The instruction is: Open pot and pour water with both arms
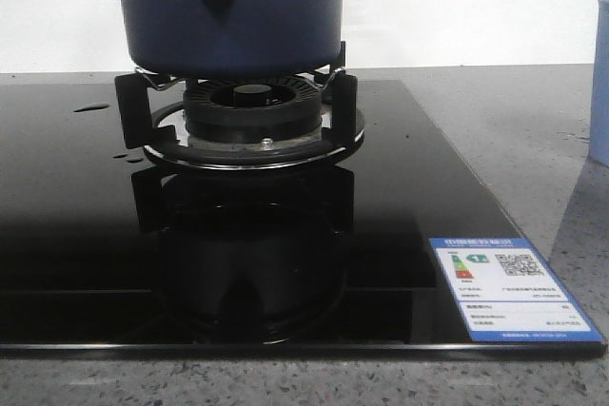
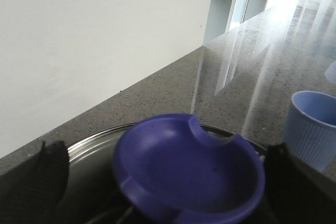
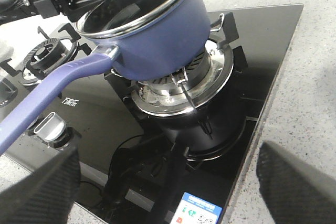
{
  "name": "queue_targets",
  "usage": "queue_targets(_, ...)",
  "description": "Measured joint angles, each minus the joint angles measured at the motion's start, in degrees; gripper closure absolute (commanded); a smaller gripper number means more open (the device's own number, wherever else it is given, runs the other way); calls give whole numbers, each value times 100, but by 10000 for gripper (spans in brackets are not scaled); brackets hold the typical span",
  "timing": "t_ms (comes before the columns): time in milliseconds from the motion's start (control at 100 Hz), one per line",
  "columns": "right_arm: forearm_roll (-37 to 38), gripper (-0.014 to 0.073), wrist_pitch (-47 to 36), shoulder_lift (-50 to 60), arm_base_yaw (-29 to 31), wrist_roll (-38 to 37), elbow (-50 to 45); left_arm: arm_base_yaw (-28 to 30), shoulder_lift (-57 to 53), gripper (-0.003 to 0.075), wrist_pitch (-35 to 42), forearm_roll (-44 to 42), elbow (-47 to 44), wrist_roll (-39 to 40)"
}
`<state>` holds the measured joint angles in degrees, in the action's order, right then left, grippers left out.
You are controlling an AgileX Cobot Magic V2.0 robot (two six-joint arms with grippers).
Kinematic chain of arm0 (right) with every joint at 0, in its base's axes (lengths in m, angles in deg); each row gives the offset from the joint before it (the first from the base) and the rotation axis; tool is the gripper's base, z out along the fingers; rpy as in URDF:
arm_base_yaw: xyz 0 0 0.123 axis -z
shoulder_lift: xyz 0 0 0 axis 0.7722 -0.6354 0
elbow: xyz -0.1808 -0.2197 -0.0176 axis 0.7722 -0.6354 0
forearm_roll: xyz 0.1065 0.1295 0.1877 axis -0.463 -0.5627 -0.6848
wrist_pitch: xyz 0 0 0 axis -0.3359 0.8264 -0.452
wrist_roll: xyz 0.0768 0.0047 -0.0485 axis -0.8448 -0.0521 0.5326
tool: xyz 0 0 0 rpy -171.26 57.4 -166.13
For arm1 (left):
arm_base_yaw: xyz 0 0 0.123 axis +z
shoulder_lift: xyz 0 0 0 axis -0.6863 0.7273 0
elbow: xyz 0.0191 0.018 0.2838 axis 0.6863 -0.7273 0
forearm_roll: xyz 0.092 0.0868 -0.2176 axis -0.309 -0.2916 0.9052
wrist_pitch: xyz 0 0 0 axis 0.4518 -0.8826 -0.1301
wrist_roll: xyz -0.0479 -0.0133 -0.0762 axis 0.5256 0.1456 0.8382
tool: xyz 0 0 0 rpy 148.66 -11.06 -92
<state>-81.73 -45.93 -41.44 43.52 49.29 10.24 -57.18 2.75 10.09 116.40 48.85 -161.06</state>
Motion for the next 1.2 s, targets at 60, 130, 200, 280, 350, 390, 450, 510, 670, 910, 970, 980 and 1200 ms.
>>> queue_targets(60,0,-17,0,0,0,0,0,0,12,190,-38,12,0,-9)
queue_targets(130,0,-5,0,0,0,0,0,0,12,280,-95,22,0,-9)
queue_targets(200,0,4,0,0,0,0,0,0,12,356,-168,22,0,-23)
queue_targets(280,0,4,0,0,0,0,0,-10,15,409,-205,22,0,-23)
queue_targets(350,0,4,0,0,0,0,0,-10,15,434,-205,22,0,-23)
queue_targets(390,0,4,0,0,0,0,0,-10,24,438,-205,22,0,-23)
queue_targets(450,0,4,0,0,0,0,0,-10,24,438,-205,22,0,-23)
queue_targets(510,0,4,0,0,0,9,0,-10,24,438,-205,22,0,-23)
queue_targets(670,0,4,0,0,0,9,0,-10,-80,438,-184,45,0,-27)
queue_targets(910,79,4,-287,0,0,9,0,178,-799,438,-156,68,8,-15)
queue_targets(970,226,4,-482,0,0,9,0,261,-1055,438,-84,68,13,97)
queue_targets(980,278,4,-540,0,0,9,0,265,-1084,438,-70,50,13,136)
queue_targets(1200,1585,4,-1683,0,0,9,0,628,-1937,438,106,-832,22,1124)
